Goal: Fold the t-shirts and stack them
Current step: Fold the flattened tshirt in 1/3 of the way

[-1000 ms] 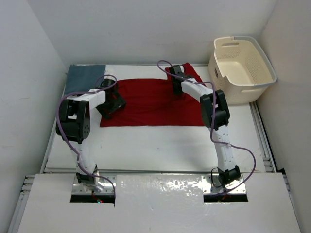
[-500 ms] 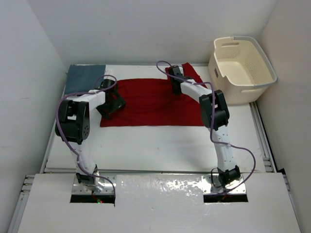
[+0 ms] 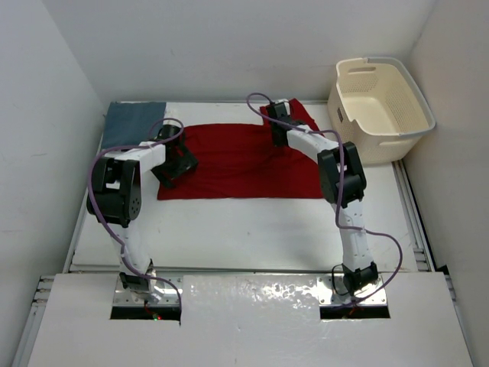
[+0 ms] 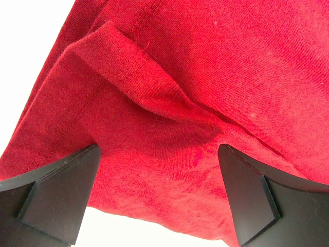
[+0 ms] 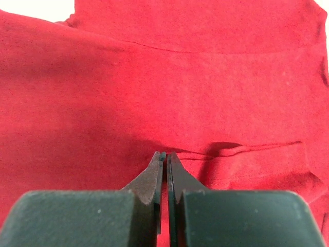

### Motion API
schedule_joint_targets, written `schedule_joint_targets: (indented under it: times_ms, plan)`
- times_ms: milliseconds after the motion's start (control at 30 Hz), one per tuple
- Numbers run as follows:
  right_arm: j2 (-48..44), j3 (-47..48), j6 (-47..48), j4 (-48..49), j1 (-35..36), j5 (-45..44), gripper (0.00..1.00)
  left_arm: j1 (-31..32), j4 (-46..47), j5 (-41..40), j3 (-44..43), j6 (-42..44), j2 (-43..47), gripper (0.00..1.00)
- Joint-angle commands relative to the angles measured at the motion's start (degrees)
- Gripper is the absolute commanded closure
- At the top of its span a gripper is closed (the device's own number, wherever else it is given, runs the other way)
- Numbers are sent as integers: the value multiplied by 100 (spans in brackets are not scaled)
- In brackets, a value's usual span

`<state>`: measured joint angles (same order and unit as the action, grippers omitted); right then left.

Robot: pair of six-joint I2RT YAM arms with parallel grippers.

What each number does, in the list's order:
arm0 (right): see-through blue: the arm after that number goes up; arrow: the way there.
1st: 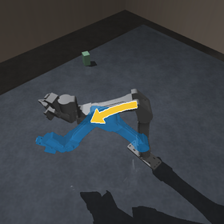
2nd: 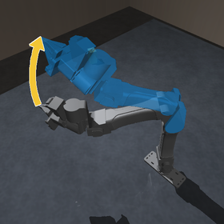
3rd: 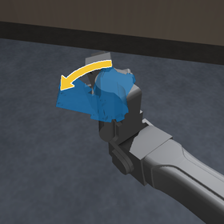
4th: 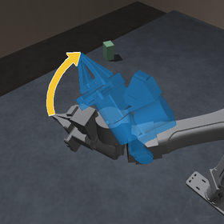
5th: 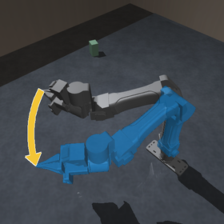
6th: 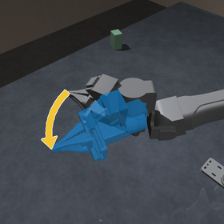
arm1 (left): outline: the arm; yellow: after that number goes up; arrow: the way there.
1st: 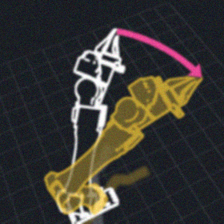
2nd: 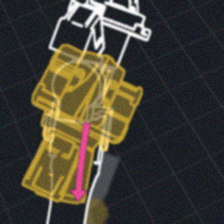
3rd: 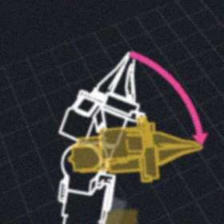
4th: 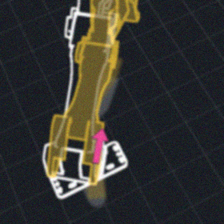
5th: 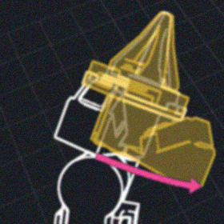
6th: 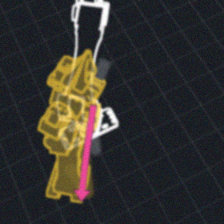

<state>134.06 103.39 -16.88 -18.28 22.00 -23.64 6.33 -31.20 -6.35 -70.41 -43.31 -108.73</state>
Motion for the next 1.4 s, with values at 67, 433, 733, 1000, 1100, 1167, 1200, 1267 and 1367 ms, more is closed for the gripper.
schedule_joint_targets:
  times_ms: [67,433,733,1000,1100,1167,1200,1267,1367]
  plan:
    - [-407,-302,89,843,6,700,100,-26,70,99,212,-2,-131,0]
    - [6,207,212,1020,102,1362,100,-26,70,125,238,-20,-122,0]
    - [165,577,194,572,138,1160,9,-26,18,99,256,7,-17,0]
    - [-1415,-387,318,315,33,1002,1,-26,-35,-6,309,42,220,0]
    - [-2452,-2281,81,763,-143,1098,1,-26,17,-42,414,16,282,0]
    - [-3033,-2989,-103,923,-405,1212,1,-26,70,-51,484,-28,317,0]
    - [-3165,-3288,-331,984,-537,1273,1,-26,140,-24,545,-46,317,0]
    - [-3420,-4000,-578,984,-923,1598,1,-26,193,-7,590,-63,300,0]
    - [-3509,-4704,-746,1248,-1162,2082,1,-26,246,98,616,-99,186,0]
